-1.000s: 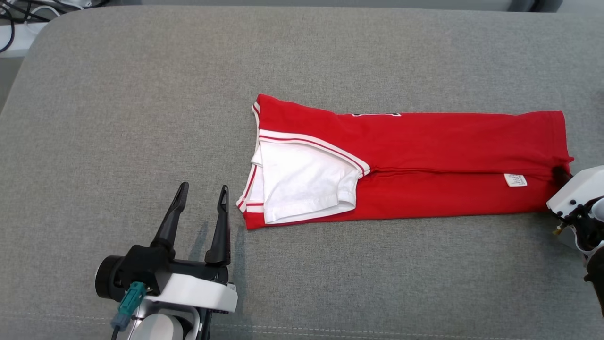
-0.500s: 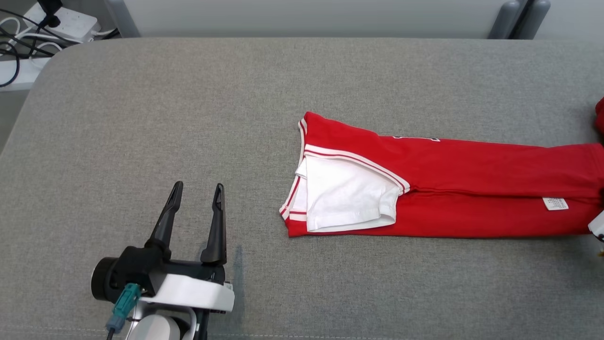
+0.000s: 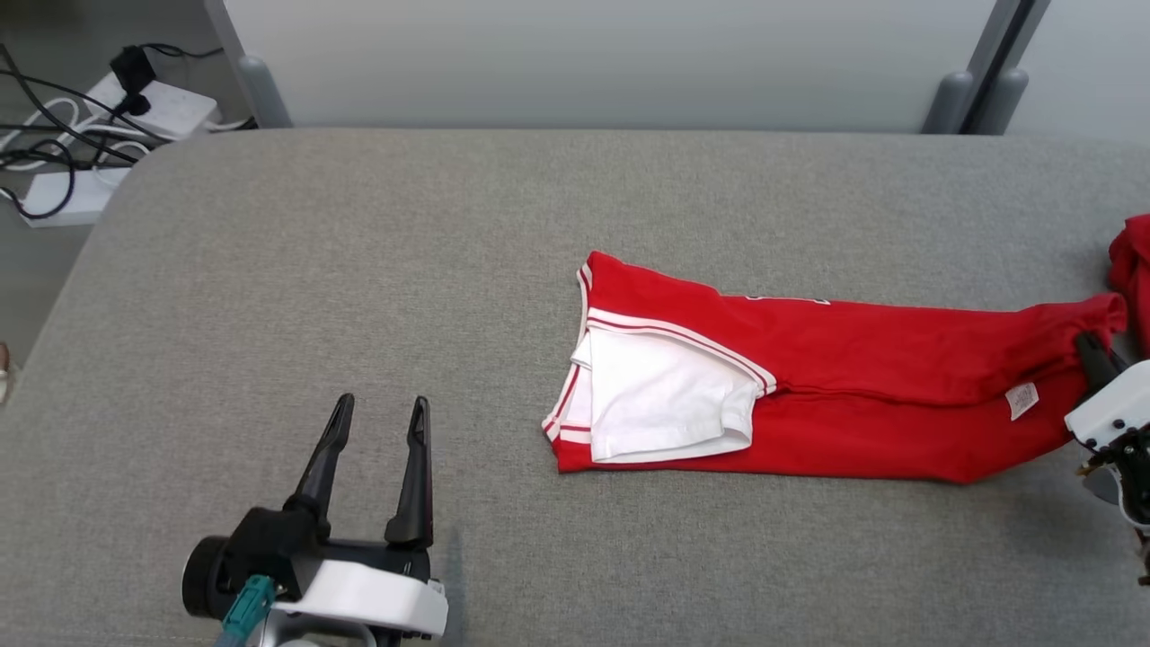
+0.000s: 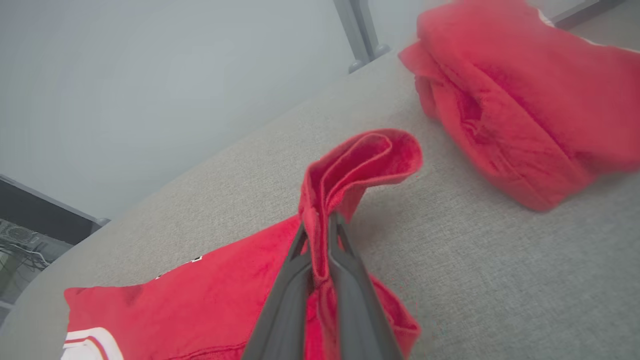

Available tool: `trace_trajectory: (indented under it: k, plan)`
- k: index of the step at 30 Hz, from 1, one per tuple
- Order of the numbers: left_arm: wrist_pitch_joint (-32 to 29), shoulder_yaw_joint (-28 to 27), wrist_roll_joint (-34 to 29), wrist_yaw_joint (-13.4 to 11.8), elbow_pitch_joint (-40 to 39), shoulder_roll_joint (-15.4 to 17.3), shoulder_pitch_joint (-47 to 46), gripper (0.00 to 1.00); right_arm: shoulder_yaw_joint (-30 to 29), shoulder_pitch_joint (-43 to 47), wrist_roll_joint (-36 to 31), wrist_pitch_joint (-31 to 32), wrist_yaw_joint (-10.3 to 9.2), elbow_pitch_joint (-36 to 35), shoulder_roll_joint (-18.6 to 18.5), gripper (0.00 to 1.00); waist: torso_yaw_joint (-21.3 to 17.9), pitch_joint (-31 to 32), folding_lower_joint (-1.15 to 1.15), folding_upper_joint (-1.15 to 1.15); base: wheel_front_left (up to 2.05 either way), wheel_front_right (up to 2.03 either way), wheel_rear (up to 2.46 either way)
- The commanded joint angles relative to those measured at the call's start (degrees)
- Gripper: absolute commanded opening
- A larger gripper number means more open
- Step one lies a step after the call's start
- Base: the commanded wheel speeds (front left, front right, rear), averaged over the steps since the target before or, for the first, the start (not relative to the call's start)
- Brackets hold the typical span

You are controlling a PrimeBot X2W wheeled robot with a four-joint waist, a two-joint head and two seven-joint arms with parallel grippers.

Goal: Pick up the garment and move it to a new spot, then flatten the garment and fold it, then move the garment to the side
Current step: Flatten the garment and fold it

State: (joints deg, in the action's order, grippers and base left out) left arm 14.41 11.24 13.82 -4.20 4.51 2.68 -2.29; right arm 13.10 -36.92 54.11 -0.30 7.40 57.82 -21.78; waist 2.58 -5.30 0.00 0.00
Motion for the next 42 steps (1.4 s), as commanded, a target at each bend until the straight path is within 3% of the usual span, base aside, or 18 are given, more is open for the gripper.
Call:
trace_trajectory:
  k: [1,8,15,27,42]
  plan:
    - [0.59,-1.78,0.48,-0.72,-1.27,0.20,-0.60,1.00,0.60,1.28,1.01,-0.76,0.09,-2.57,-0.66,0.00,0.63,0.86,0.00,0.00,0.00,0.00,0.00]
    - [0.59,-1.25,1.41,-0.83,-0.93,0.20,1.38,1.00,1.31,6.57,6.24,-0.84,0.09,-12.77,1.41,0.00,3.04,3.19,0.00,0.00,0.00,0.00,0.00]
    - [0.59,-0.13,1.90,-0.94,-0.96,0.20,1.57,1.00,1.75,7.48,7.21,-2.61,0.09,-16.85,4.05,0.00,6.49,3.02,0.00,0.00,0.00,0.00,0.00]
    - [0.59,1.32,1.94,-1.37,-1.43,0.20,0.78,1.00,1.61,7.63,8.72,-5.04,0.09,-19.52,9.35,0.00,13.35,2.09,0.00,0.00,0.00,0.00,0.00]
    - [0.59,2.51,2.36,-1.72,-1.30,0.20,0.51,1.00,4.51,5.32,8.17,-5.43,0.09,-17.64,14.99,0.00,16.85,1.54,0.00,0.00,0.00,0.00,0.00]
